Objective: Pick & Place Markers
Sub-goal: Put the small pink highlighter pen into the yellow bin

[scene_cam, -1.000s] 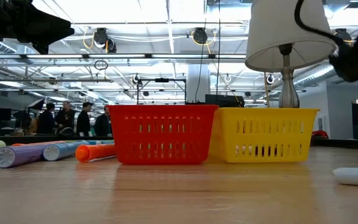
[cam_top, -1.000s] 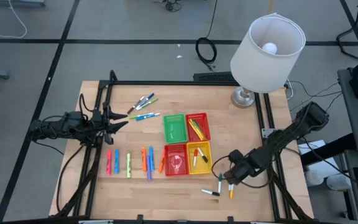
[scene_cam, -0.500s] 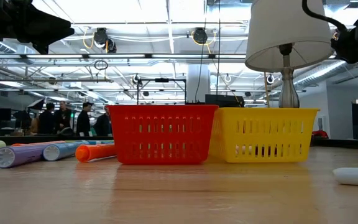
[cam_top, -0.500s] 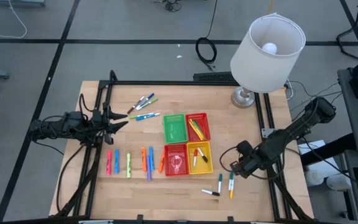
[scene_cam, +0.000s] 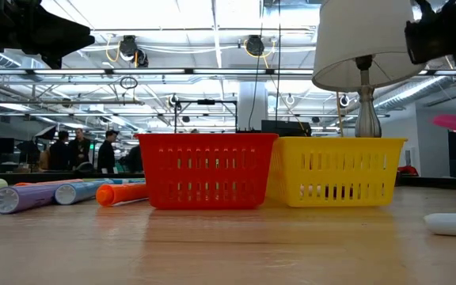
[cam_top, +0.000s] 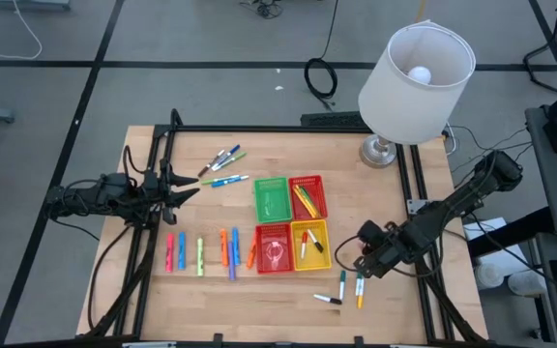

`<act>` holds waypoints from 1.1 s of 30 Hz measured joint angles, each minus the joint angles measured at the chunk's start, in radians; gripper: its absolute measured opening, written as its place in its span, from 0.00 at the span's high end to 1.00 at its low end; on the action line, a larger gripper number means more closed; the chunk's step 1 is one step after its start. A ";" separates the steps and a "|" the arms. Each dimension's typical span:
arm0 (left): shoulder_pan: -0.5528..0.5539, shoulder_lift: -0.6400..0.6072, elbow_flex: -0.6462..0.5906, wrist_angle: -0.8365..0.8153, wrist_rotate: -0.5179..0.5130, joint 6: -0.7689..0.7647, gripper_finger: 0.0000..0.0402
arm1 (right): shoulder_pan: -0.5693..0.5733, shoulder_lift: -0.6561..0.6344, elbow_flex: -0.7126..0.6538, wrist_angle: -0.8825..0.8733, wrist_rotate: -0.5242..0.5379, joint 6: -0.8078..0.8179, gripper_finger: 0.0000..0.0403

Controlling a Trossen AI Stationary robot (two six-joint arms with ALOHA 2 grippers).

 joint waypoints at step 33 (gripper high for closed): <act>0.000 0.000 0.000 0.000 0.000 0.000 0.67 | -0.222 -0.227 -0.255 0.815 0.184 -0.984 0.94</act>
